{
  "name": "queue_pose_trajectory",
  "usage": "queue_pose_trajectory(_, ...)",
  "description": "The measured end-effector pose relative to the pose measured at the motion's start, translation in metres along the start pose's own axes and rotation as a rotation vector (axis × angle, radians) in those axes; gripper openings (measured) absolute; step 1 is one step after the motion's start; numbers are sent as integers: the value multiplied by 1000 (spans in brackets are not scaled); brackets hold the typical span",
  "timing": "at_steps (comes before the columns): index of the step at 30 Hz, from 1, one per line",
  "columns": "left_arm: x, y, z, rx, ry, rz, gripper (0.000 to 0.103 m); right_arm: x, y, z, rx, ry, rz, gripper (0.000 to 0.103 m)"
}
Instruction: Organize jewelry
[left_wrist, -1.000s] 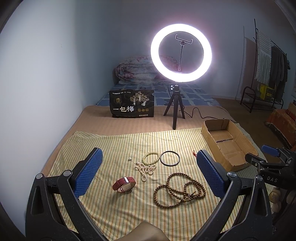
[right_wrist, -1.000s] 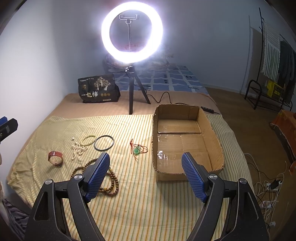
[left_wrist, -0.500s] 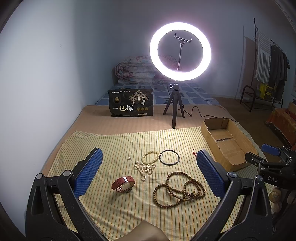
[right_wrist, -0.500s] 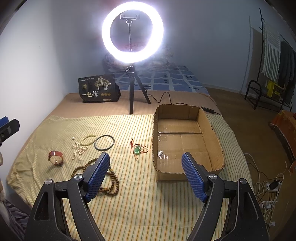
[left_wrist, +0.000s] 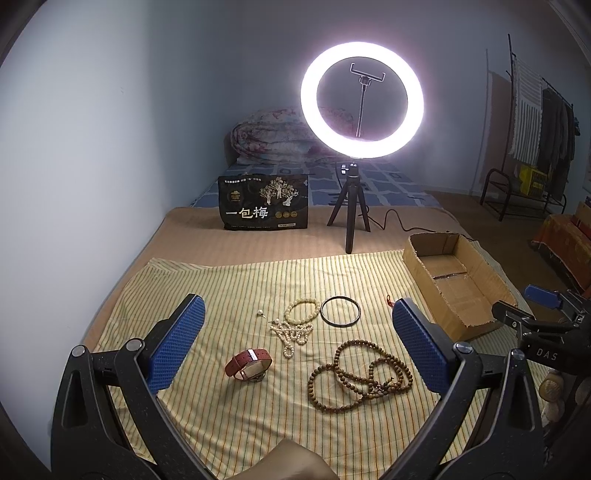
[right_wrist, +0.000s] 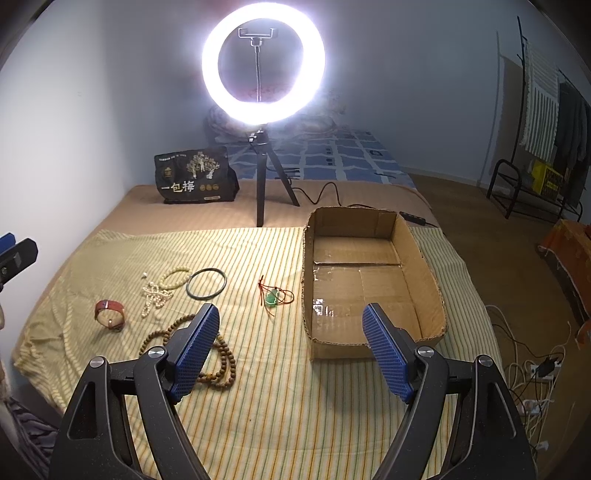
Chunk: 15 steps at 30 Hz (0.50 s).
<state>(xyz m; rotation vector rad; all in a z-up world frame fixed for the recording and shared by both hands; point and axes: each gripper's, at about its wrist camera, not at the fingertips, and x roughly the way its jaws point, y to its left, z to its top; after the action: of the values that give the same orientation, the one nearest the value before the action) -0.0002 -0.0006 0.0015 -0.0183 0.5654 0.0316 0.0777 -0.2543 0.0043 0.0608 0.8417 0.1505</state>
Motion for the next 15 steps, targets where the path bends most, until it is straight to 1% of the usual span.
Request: queue_pose_trajectory(15,2,7,-2,-2,25,18,103,1,5,-1,-10,6,-1,80)
